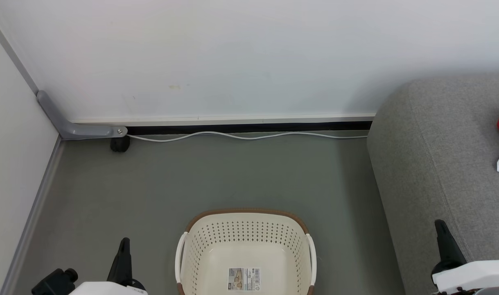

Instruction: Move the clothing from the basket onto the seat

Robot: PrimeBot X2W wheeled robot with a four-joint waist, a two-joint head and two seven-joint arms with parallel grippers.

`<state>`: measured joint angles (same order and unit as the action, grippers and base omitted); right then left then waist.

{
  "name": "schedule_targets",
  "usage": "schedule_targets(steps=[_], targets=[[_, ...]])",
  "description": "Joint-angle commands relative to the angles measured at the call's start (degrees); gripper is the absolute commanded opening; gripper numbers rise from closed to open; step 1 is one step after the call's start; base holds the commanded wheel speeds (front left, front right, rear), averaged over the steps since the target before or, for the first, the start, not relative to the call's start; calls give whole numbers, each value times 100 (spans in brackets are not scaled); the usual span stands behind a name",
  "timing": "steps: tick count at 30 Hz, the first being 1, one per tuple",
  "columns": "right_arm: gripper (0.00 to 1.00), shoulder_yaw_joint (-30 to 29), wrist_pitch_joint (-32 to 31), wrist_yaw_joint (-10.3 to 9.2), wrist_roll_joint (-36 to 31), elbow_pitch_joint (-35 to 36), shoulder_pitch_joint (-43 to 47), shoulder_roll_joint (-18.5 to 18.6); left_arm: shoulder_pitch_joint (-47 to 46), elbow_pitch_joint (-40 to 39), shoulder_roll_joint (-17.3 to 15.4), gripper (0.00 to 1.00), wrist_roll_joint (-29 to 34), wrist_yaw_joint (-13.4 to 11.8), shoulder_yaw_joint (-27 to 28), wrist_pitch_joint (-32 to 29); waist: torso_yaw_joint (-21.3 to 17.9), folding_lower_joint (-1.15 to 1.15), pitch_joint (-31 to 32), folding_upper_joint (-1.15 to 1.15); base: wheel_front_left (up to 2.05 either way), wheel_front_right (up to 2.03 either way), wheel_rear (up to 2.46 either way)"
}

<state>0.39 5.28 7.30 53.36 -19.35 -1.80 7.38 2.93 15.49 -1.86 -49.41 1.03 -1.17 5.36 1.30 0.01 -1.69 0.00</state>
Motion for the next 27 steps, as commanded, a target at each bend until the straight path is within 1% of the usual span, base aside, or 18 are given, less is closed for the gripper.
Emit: schedule_targets(steps=[1, 27], targets=[[0, -8, -47, 9, 170, 182, -226, 53, -321, -136, -77, 0, -176, 72, 134, -35, -3, 0, 4, 0, 0, 0, 0], [0, -274, -487, 13, 1613, 318, -309, -142, -550, -138, -95, 0, -1778, 295, 372, -475, -52, 0, 61, 0, 0, 0, 0]])
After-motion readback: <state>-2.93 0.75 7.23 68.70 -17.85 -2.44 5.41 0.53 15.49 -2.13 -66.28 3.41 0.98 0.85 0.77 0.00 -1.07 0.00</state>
